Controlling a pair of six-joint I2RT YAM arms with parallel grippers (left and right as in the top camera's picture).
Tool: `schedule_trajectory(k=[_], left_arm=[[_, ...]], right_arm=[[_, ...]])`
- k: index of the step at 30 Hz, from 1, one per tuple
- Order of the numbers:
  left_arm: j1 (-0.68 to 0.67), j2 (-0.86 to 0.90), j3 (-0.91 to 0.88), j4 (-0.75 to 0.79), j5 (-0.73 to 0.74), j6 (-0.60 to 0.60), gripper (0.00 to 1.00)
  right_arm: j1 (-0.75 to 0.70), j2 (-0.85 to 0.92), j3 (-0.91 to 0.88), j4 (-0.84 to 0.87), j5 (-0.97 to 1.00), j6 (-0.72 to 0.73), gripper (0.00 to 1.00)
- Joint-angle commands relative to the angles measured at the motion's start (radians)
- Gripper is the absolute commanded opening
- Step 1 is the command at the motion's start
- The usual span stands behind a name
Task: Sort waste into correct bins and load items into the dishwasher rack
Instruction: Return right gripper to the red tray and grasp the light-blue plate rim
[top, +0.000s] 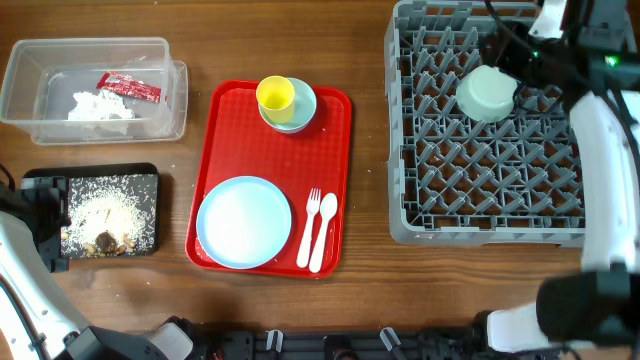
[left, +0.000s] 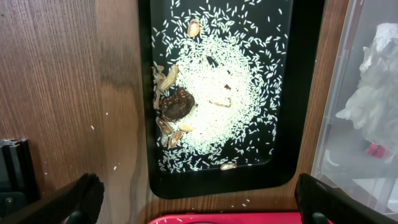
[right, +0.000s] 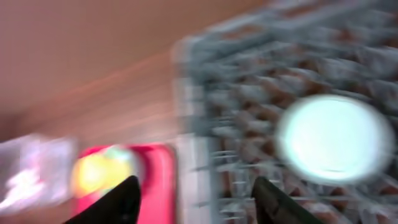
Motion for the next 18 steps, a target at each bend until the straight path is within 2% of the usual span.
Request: schedule_trajectory(k=[1, 5, 8, 11, 14, 15, 18], left_arm=[[0.005, -0.001, 0.01, 0.0, -0.003, -0.002, 1.0], [0.005, -0.001, 0.01, 0.0, -0.003, -0.002, 1.0], [0.005, -0.001, 0.01, 0.0, -0.003, -0.002, 1.0], [0.005, -0.001, 0.01, 0.0, -0.003, -0.002, 1.0], [0.005, -0.001, 0.01, 0.0, -0.003, -0.002, 1.0], [0.005, -0.001, 0.01, 0.0, -0.003, -0.002, 1.0], [0.005, -0.001, 0.01, 0.0, -0.003, -0.002, 1.0]], right_arm=[[0.141, -0.036, 0.017, -0.051, -0.169, -0.059, 0.75], [0.361, -0.01, -0.002, -0.124, -0.124, -0.074, 0.99], [0.518, 0.022, -0.026, -0.147, -0.034, -0.046, 1.0], [0.674, 0.073, -0.056, -0.157, 0.127, 0.059, 1.0], [0.768, 0.132, -0.071, -0.148, 0.147, 0.07, 0.98], [0.801, 0.167, -0.071, -0.148, 0.149, 0.085, 0.93], [0.856, 0.245, -0.071, -0.145, 0.167, 0.14, 0.7]])
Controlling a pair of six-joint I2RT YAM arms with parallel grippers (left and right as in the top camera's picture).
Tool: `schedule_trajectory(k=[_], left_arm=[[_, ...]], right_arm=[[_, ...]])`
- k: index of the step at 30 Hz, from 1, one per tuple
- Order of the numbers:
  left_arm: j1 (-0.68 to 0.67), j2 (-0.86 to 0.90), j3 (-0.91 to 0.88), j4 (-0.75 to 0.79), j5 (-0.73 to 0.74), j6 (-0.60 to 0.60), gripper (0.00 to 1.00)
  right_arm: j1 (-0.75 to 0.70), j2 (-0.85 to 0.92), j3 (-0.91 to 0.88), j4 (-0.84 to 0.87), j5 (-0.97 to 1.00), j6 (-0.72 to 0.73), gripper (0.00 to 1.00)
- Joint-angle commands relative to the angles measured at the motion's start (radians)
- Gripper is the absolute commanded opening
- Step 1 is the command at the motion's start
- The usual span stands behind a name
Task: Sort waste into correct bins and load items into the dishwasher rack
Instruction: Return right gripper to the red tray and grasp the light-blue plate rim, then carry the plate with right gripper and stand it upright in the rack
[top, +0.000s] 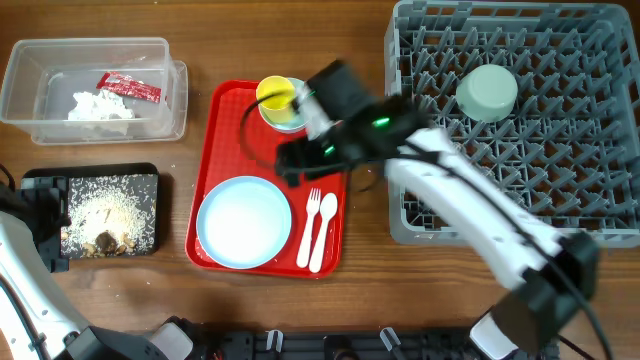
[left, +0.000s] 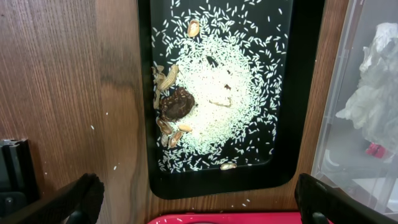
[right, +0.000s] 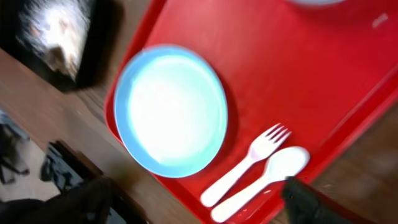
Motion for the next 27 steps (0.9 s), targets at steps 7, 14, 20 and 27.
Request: schedule_trajectory(k=[7, 14, 20, 27], left_arm=[[0.005, -0.001, 0.01, 0.0, -0.003, -0.002, 1.0], [0.005, -0.001, 0.01, 0.0, -0.003, -0.002, 1.0], [0.005, -0.001, 0.01, 0.0, -0.003, -0.002, 1.0], [0.005, -0.001, 0.01, 0.0, -0.003, -0.002, 1.0]], right_arm=[[0.099, 0.266, -0.011, 0.05, 0.069, 0.113, 0.5], [0.122, 0.37, -0.011, 0.094, 0.035, 0.132, 0.46], [0.122, 0.375, -0.019, 0.101, 0.084, 0.158, 0.42], [0.124, 0.375, -0.116, 0.209, 0.083, 0.213, 0.33]])
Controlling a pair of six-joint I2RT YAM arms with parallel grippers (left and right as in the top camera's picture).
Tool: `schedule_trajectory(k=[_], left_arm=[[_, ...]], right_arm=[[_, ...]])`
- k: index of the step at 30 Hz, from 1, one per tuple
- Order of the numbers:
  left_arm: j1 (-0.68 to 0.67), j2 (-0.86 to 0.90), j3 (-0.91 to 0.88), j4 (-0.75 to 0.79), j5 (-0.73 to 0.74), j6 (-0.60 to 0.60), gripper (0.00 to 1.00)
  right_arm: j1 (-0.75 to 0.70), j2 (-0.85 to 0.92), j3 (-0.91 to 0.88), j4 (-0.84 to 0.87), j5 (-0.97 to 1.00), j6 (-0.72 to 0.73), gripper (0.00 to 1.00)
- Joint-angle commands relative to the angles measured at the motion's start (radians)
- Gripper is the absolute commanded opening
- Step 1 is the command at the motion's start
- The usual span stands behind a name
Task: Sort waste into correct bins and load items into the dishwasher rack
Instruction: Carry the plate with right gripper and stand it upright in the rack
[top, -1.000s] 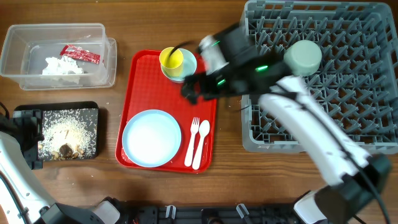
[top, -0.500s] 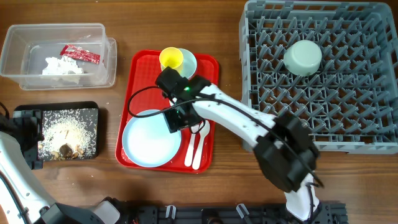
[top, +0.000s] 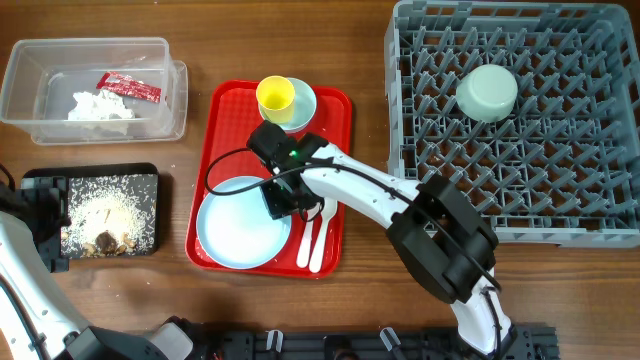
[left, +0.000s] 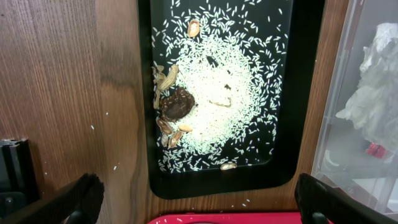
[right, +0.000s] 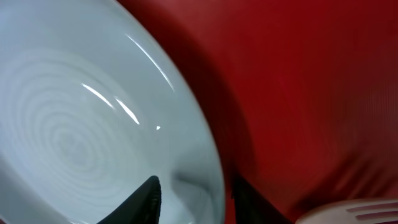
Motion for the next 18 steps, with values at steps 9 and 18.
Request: schedule_trajectory(k=[9, 18], left_arm=[[0.005, -0.001, 0.01, 0.0, -0.003, -0.002, 1.0], [0.005, -0.001, 0.01, 0.0, -0.003, -0.002, 1.0]], right_arm=[[-0.006, -0.01, 0.024, -0.021, 0.022, 0.055, 0.04], [-0.207, -0.342, 0.169, -0.158, 0.073, -0.058, 0.04]])
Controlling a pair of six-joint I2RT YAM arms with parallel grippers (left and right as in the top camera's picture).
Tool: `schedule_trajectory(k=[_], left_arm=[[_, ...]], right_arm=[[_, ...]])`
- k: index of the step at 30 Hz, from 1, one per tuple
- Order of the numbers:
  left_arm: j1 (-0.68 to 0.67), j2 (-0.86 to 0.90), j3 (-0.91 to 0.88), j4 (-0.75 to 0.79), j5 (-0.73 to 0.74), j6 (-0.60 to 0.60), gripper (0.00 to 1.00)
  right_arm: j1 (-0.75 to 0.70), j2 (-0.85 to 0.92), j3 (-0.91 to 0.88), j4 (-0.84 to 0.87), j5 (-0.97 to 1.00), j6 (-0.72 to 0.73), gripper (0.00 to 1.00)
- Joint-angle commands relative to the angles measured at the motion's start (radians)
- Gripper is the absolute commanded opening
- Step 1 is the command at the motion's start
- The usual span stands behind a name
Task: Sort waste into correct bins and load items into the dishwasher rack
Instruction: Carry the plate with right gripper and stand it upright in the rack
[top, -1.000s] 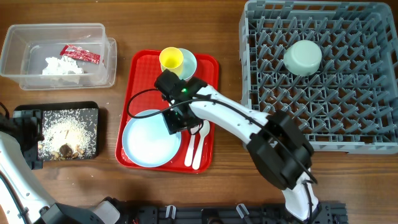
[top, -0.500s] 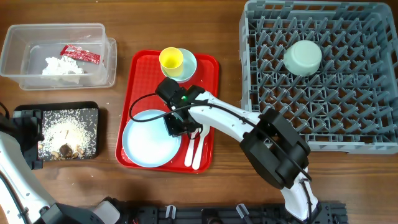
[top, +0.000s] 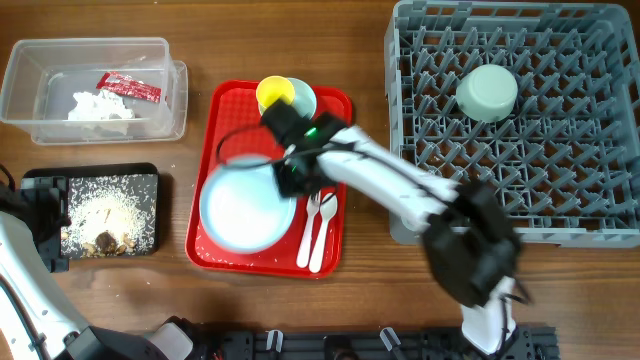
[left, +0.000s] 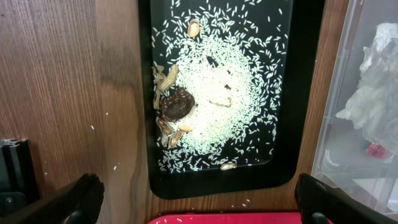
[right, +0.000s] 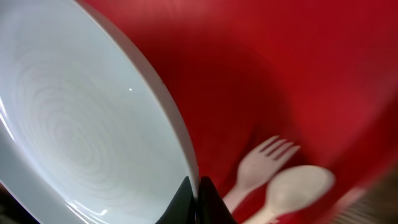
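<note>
A light blue plate (top: 243, 207) lies on the red tray (top: 225, 110). My right gripper (right: 198, 190) is shut on the plate's right rim (right: 180, 134), one finger on each side of it. Beside the plate lie a white fork (top: 310, 225) and a white spoon (top: 325, 228). A yellow cup (top: 275, 95) sits in a pale bowl at the tray's far end. The grey dishwasher rack (top: 400, 120) holds an upturned pale green bowl (top: 487, 92). My left gripper (left: 199, 210) hangs open over the black tray of rice and peanut shells (left: 217, 93).
At the far left is a clear bin (top: 30, 100) holding a red packet (top: 128, 87) and crumpled tissue (top: 100, 108). The black tray (top: 40, 180) lies in front of it. My right arm (top: 400, 190) stretches from the rack's front corner across the red tray.
My right gripper's fingers stood apart on either side of the plate's right rim; now they are shut on it. The plate sits slightly farther back on the tray. My left gripper is unchanged.
My right gripper was first over the rack near the upturned green bowl. Then it was above the red tray, looking at the plate, fork and spoon. Then it was open at the plate's rim, which it now grips. My left gripper has stayed open over the rice tray.
</note>
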Motion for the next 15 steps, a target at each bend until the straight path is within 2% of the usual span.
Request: schedule_trajectory(k=[1, 7, 11, 15], left_arm=[[0.005, -0.001, 0.01, 0.0, -0.003, -0.002, 1.0], [0.005, -0.001, 0.01, 0.0, -0.003, -0.002, 1.0], [0.005, -0.001, 0.01, 0.0, -0.003, -0.002, 1.0], [0.005, -0.001, 0.01, 0.0, -0.003, -0.002, 1.0]], right_arm=[[-0.136, -0.243, 0.071, -0.003, 0.107, -0.057, 0.04], [-0.396, -0.418, 0.071, -0.032, 0.303, -0.076, 0.04], [-0.537, -0.418, 0.067, -0.019, 0.472, -0.076, 0.04], [-0.597, -0.369, 0.067, -0.017, 0.656, -0.07, 0.04]])
